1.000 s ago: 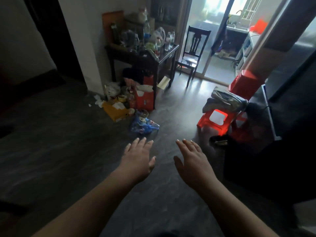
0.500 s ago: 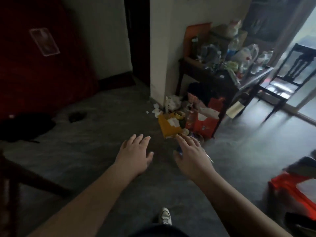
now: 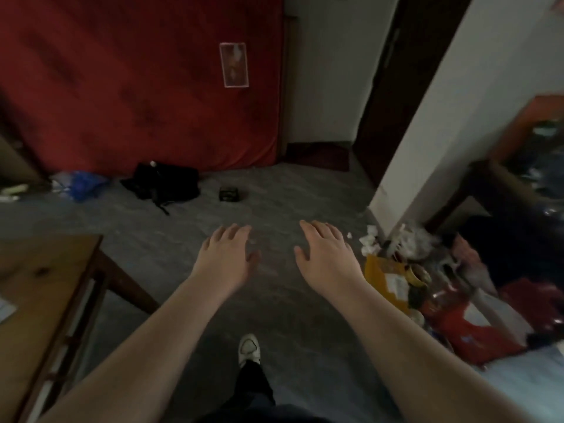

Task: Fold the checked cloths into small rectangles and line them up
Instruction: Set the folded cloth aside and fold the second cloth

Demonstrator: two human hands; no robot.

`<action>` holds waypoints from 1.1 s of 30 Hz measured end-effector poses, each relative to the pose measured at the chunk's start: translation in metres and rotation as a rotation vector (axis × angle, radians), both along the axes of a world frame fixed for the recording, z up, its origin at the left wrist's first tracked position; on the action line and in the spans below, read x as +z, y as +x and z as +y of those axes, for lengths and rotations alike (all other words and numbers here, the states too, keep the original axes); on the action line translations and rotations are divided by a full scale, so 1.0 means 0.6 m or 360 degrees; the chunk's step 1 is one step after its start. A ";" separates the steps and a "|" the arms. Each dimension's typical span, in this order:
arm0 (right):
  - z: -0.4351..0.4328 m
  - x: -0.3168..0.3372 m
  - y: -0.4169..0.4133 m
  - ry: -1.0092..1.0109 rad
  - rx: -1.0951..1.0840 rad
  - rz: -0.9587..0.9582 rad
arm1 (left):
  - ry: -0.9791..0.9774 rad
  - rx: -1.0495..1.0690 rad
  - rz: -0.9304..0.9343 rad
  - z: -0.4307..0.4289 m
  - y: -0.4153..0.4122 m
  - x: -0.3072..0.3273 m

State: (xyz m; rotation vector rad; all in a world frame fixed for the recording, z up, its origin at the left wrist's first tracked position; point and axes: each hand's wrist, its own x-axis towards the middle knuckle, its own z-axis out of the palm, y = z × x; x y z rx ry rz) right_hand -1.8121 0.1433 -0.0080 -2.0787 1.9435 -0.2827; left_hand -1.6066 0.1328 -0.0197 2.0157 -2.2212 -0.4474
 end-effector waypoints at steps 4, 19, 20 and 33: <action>-0.165 -0.007 0.041 0.0043 0.0052 0.0036 | -0.0037 0.0046 -0.0020 -0.146 0.029 -0.020; -0.693 -0.043 0.250 0.0077 0.0309 -0.0051 | 0.0017 0.0338 -0.0030 -0.633 0.270 -0.026; -0.725 -0.050 0.264 0.0089 0.0330 -0.0052 | 0.0033 0.0371 -0.0035 -0.656 0.287 -0.032; -1.200 -0.076 0.589 0.0009 0.1118 -0.0035 | 0.0013 0.1052 -0.0074 -0.965 0.538 -0.051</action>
